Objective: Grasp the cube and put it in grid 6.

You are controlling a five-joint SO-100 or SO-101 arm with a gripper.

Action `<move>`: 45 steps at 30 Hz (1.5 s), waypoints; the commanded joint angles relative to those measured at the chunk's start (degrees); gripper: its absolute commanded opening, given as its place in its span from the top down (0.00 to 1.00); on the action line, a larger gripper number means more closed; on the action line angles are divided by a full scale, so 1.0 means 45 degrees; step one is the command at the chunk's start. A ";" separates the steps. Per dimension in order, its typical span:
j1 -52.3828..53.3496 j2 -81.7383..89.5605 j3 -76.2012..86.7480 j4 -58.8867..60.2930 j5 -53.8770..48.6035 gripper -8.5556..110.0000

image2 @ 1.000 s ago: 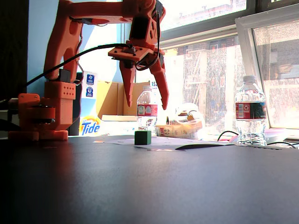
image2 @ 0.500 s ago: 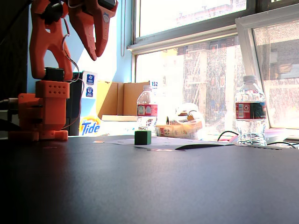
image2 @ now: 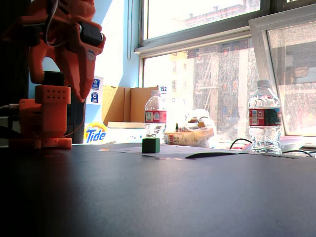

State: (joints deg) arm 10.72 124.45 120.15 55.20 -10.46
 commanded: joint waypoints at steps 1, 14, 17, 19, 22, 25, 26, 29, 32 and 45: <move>0.0039 0.0527 0.1719 -0.2168 -0.0137 0.93; -0.0430 0.1836 0.5391 -0.5020 0.0879 0.93; -0.0703 0.2461 0.5508 -0.4375 0.1211 0.93; -0.0938 0.3086 0.5781 -0.3945 0.1387 0.93; -0.1172 0.3965 0.6035 -0.3242 0.1680 0.93; -0.1289 0.4824 0.6328 -0.2578 0.1855 0.93; -0.1328 0.5059 0.6484 -0.2480 0.1875 0.93; -0.1367 0.5898 0.7012 -0.2305 0.1934 0.93; -0.1309 0.6973 0.7500 -0.1953 0.2031 0.93; -0.1074 1.1660 0.9297 -0.0234 0.2305 0.93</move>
State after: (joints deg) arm 5.71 173.76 161.81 52.91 -0.79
